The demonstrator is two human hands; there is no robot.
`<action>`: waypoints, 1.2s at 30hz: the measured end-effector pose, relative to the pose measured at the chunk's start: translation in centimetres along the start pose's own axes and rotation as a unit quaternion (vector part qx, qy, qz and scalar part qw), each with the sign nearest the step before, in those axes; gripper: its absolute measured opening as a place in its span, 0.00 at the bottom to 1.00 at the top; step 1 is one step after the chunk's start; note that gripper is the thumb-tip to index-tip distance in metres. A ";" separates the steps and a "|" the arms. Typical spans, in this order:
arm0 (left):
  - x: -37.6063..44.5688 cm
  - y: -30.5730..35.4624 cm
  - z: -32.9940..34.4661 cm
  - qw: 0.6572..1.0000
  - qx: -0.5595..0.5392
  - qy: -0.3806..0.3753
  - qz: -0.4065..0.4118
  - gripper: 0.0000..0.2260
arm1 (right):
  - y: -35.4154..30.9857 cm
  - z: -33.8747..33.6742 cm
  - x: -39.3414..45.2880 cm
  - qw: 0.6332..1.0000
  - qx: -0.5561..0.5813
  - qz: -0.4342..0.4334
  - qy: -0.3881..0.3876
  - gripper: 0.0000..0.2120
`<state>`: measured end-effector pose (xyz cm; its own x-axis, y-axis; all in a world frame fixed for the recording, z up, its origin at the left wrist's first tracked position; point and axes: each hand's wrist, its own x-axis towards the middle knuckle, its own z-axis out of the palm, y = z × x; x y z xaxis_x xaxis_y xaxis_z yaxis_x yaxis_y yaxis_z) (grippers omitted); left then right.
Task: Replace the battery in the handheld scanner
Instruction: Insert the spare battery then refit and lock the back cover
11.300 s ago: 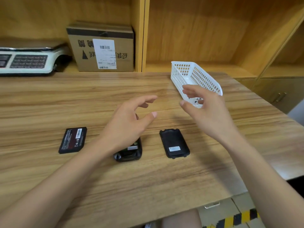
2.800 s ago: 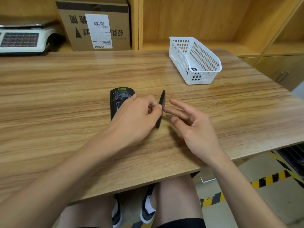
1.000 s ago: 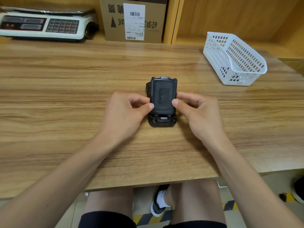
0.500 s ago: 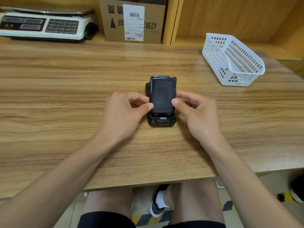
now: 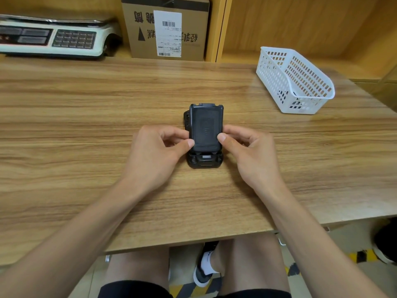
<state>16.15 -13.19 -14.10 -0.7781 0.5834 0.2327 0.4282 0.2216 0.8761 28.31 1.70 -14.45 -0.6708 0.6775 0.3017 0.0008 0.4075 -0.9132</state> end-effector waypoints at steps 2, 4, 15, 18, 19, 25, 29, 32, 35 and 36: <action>0.1 -0.2 0.0 1.000 -0.002 0.001 -0.009 0.02 | 0.2 0.1 0.1 1.000 -0.007 0.013 0.001 0.09; 0.2 -0.4 0.1 1.000 -0.004 0.002 -0.015 0.02 | 0.6 0.2 0.2 0.999 -0.018 0.031 0.005 0.08; 0.3 -0.7 -0.1 1.000 0.022 -0.006 -0.013 0.03 | 1.3 0.4 0.3 0.998 -0.059 0.028 0.018 0.09; 0.3 -0.8 -0.1 1.000 0.025 -0.006 -0.013 0.02 | 1.5 0.4 0.3 0.998 -0.058 0.029 0.012 0.07; 0.3 -0.8 -0.1 0.999 0.028 -0.007 -0.013 0.02 | 1.5 0.4 0.3 0.998 -0.058 0.029 0.010 0.07; 0.4 -0.8 -0.1 0.999 0.048 -0.005 -0.014 0.02 | 1.4 0.3 0.3 0.997 -0.068 0.026 -0.002 0.07; 0.5 -0.9 0.0 0.999 0.051 -0.011 -0.016 0.03 | 1.3 0.2 0.3 0.997 -0.075 0.021 -0.005 0.07; 0.6 -1.0 0.0 0.999 0.042 -0.017 -0.017 0.06 | 1.2 0.2 0.3 0.997 -0.076 0.020 -0.006 0.07; 0.5 -1.0 0.0 0.999 0.041 -0.024 -0.016 0.07 | 1.1 0.2 0.2 0.996 -0.088 0.018 -0.011 0.07; 0.5 -1.0 0.0 0.999 0.044 -0.026 -0.014 0.07 | 1.1 0.2 0.2 0.996 -0.091 0.019 -0.011 0.07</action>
<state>15.32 -13.15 -14.84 -0.7664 0.6156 0.1832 0.4465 0.3056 0.8410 28.01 2.15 -15.44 -0.6843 0.6810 0.2605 0.1593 0.4883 -0.8580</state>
